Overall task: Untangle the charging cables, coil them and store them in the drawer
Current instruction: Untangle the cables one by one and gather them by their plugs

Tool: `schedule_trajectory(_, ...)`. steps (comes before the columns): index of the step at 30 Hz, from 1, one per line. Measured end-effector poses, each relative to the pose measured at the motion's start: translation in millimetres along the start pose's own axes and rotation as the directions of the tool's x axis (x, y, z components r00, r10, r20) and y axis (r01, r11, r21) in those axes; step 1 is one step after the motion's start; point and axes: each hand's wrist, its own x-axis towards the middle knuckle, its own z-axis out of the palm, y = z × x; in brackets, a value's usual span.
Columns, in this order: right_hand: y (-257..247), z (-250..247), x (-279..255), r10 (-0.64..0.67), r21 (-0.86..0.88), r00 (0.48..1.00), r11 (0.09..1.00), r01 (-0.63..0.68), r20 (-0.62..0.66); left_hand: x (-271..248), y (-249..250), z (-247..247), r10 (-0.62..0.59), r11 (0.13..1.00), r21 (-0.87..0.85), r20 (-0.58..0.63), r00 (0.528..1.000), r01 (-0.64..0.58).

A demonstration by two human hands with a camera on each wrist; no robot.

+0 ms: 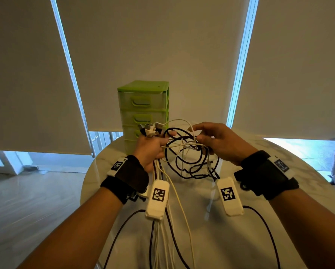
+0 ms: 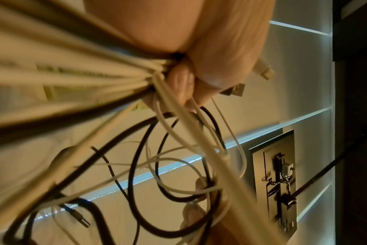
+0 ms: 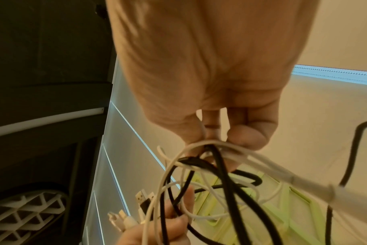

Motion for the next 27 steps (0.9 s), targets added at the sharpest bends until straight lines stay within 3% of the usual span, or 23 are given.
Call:
schedule_trajectory(7, 0, 11, 0, -0.010, -0.132, 1.000, 0.991, 0.009, -0.007, -5, 1, -10, 0.030, 0.991, -0.135, 0.143, 0.989, -0.011)
schedule_trajectory(10, -5, 14, -2, 0.034, -0.228, 0.995, 0.973, -0.011, 0.097, -11, 0, -16, 0.039, 0.991, -0.131, 0.179, 0.983, -0.015)
schedule_trajectory(13, -22, -2, -1, 0.123, -0.357, 0.948, 0.934, -0.010, 0.295, -13, 1, -21, 0.036, 0.997, -0.076, 0.191, 0.981, -0.021)
schedule_trajectory(15, -36, -14, 9, 0.082, -0.436, 0.954, 0.898, 0.055, 0.288, -13, 1, -21, 0.052, 0.998, 0.007, 0.214, 0.976, -0.055)
schedule_trajectory(18, -55, -10, 29, -0.022, -0.421, 0.963, 0.897, 0.137, 0.268, -13, 1, -19, 0.075, 0.985, 0.127, 0.296, 0.952, -0.117)
schedule_trajectory(23, -63, 17, 51, 0.067, -0.427, 0.838, 0.881, 0.205, 0.541, -15, 0, -18, 0.098, 0.962, 0.213, 0.310, 0.946, -0.169)
schedule_trajectory(27, -48, 3, 48, 0.220, -0.315, 0.763, 0.949, -0.023, 0.607, -14, -5, -24, 0.113, 0.963, 0.208, 0.264, 0.958, -0.171)
